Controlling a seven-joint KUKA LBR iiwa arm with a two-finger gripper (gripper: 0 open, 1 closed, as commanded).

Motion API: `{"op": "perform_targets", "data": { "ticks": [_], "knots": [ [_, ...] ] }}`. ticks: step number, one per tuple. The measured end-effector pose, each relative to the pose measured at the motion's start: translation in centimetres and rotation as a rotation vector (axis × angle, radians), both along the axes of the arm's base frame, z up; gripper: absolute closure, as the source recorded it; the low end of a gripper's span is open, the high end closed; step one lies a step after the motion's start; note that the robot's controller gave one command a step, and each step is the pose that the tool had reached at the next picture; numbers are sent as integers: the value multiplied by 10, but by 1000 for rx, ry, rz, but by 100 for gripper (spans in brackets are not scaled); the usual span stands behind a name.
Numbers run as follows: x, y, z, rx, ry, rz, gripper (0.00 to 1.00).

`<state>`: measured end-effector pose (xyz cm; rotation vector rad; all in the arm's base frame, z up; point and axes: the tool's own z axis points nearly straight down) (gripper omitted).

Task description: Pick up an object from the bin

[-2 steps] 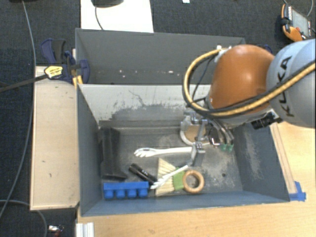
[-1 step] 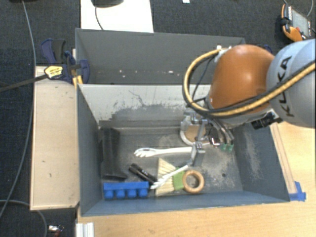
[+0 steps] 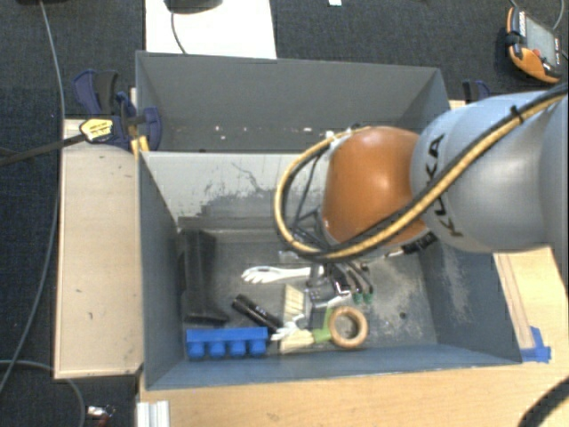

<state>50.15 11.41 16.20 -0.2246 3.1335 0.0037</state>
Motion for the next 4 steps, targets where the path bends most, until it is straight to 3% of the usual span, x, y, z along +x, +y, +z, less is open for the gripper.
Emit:
{"op": "perform_targets", "data": {
  "ticks": [1,2,3,4],
  "knots": [
    [-3,-9,3,1,-3,-58,0],
    [6,-32,-5,0,-1,-95,0],
    [5,-25,-18,-1,-7,-22,0],
    [-4,-32,37,-1,-7,31,0]
  ]
}}
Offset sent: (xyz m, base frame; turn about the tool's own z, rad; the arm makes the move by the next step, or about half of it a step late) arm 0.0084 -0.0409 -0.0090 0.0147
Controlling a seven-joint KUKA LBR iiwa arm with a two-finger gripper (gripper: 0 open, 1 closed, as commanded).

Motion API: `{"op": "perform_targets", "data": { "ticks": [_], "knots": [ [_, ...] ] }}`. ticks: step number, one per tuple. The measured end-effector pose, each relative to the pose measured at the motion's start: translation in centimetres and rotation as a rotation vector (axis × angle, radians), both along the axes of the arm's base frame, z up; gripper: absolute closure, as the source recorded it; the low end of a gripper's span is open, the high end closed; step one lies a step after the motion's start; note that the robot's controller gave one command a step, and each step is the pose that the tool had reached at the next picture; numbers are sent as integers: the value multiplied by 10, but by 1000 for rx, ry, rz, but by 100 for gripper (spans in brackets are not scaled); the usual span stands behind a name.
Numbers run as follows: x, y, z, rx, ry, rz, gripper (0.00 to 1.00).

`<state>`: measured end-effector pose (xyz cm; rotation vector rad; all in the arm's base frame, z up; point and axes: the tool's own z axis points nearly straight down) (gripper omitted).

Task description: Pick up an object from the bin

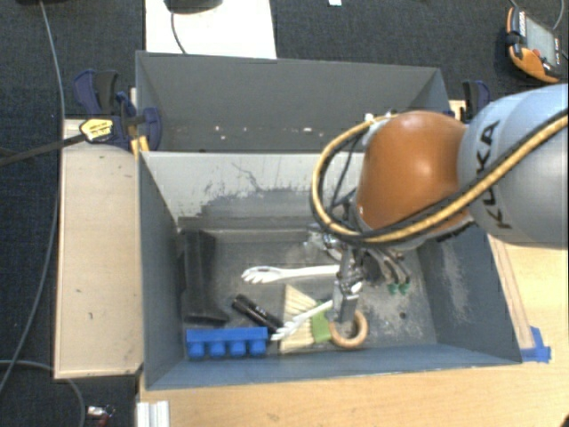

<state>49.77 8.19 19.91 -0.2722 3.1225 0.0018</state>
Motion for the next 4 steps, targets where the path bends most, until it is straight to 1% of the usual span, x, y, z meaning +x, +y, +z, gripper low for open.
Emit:
{"op": "perform_targets", "data": {
  "ticks": [1,2,3,4],
  "knots": [
    [6,6,-7,2,-17,73,0],
    [41,11,55,0,-11,186,0],
    [2,35,-35,2,-3,138,0],
    [-3,34,-62,2,3,135,0]
  ]
}}
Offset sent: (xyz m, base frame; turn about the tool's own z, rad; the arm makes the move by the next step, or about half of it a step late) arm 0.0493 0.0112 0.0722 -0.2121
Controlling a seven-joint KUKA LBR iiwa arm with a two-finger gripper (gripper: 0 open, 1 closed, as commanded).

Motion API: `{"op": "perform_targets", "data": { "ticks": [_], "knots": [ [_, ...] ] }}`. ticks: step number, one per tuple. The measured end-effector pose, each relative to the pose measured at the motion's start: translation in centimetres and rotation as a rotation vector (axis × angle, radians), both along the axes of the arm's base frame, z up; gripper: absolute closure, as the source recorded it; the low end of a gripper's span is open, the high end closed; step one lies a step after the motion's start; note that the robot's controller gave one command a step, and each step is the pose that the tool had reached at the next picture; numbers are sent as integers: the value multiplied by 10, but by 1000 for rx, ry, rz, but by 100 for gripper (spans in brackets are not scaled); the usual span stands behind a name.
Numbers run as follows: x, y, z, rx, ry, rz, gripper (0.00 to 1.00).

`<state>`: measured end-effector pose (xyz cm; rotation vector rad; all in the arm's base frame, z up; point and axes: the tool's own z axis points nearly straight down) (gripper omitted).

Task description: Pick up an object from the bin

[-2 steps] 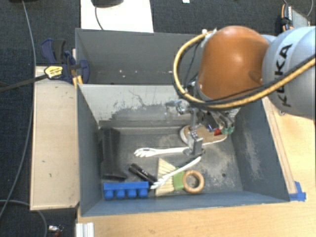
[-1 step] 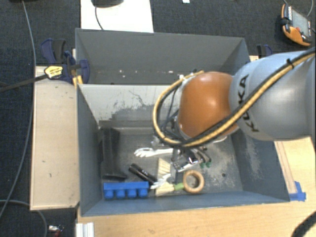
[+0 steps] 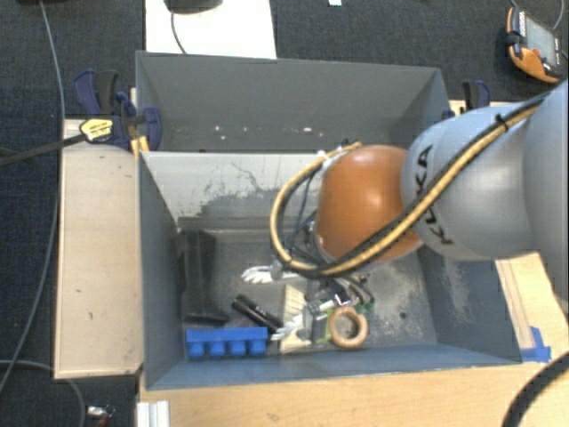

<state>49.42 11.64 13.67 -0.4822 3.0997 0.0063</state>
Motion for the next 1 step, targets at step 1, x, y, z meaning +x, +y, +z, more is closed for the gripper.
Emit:
{"op": "perform_targets", "data": {
  "ticks": [1],
  "knots": [
    [-16,-40,-9,-1,-2,173,0]
  ]
}}
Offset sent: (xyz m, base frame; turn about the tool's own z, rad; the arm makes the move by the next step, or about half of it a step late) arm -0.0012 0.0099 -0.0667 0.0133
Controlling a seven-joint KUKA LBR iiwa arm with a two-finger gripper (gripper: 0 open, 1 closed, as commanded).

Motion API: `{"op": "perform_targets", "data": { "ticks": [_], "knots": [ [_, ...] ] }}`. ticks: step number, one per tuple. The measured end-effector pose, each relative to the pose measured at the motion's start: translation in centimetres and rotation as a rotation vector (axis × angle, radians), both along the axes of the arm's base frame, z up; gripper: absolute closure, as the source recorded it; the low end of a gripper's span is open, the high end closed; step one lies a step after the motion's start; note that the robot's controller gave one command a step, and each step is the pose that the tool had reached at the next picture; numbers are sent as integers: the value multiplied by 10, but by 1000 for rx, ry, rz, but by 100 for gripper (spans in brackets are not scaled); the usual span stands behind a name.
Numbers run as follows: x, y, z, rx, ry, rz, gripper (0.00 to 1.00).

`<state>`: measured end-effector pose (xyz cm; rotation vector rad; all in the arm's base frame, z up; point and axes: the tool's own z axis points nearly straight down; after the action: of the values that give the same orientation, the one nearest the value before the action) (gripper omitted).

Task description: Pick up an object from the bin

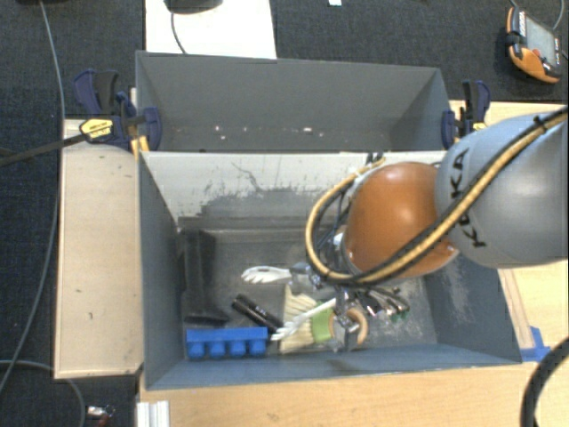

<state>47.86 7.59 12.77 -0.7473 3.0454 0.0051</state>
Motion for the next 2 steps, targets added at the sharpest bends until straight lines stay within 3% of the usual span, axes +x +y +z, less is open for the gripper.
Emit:
{"op": "perform_targets", "data": {
  "ticks": [1,2],
  "knots": [
    [3,7,-6,1,-3,-31,0],
    [1,13,-8,2,7,-80,0]
  ]
}}
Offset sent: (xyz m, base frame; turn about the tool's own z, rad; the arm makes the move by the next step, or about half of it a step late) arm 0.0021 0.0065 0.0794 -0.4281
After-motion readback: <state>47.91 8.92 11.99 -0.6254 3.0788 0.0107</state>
